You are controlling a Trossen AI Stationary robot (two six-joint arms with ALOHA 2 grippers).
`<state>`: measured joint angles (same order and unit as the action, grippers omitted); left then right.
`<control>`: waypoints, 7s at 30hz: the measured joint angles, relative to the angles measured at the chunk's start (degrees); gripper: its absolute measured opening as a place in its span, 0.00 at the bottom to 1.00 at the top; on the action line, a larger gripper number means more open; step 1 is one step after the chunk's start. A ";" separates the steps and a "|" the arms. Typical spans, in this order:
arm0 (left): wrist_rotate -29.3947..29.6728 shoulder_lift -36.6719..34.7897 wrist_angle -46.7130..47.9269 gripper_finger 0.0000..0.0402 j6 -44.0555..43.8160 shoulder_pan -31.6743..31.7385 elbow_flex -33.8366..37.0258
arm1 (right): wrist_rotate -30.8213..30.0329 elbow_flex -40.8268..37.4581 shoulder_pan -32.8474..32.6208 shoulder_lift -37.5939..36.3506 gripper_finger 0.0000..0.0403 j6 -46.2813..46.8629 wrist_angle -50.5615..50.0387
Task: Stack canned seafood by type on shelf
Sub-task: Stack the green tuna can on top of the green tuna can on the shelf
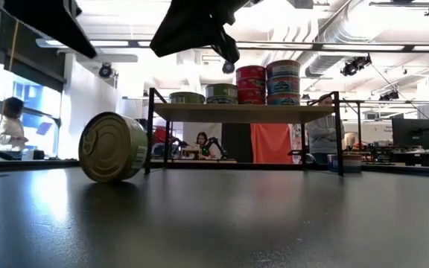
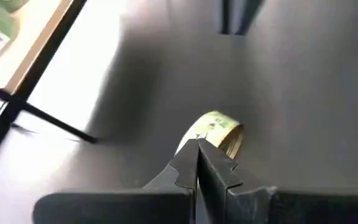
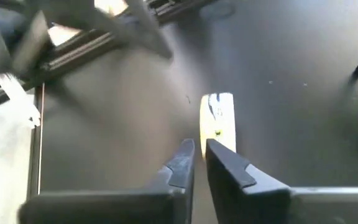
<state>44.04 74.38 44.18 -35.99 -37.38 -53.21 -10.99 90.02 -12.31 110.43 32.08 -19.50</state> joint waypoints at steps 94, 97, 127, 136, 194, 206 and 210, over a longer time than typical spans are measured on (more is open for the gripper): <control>-5.85 -40.28 0.25 0.00 12.58 7.69 6.58 | 0.01 16.06 16.29 -4.34 0.30 1.88 -20.29; -4.95 -39.68 -0.23 0.00 13.14 7.69 6.58 | 0.41 7.69 18.34 -9.11 0.30 6.06 -10.11; -16.29 -25.37 -33.92 0.00 29.28 40.74 6.65 | -21.46 -16.15 21.32 -11.21 0.36 39.87 31.45; -31.95 -19.97 -39.38 0.00 36.20 54.24 6.58 | -23.25 -16.17 21.69 -6.41 0.35 46.59 35.64; -38.65 -10.74 -44.93 0.00 43.68 66.14 6.65 | -11.78 -16.15 23.05 -5.61 0.70 42.99 36.25; -38.67 -17.35 -40.72 0.00 41.09 67.86 6.65 | -5.64 -16.04 24.00 -5.74 0.70 48.30 33.94; -38.67 -17.35 -39.89 0.00 40.66 67.85 6.65 | -4.89 -16.06 24.01 -5.68 0.70 50.70 31.36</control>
<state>5.37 57.04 4.29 4.67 30.47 -46.57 -15.88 73.95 11.70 104.75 82.78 11.85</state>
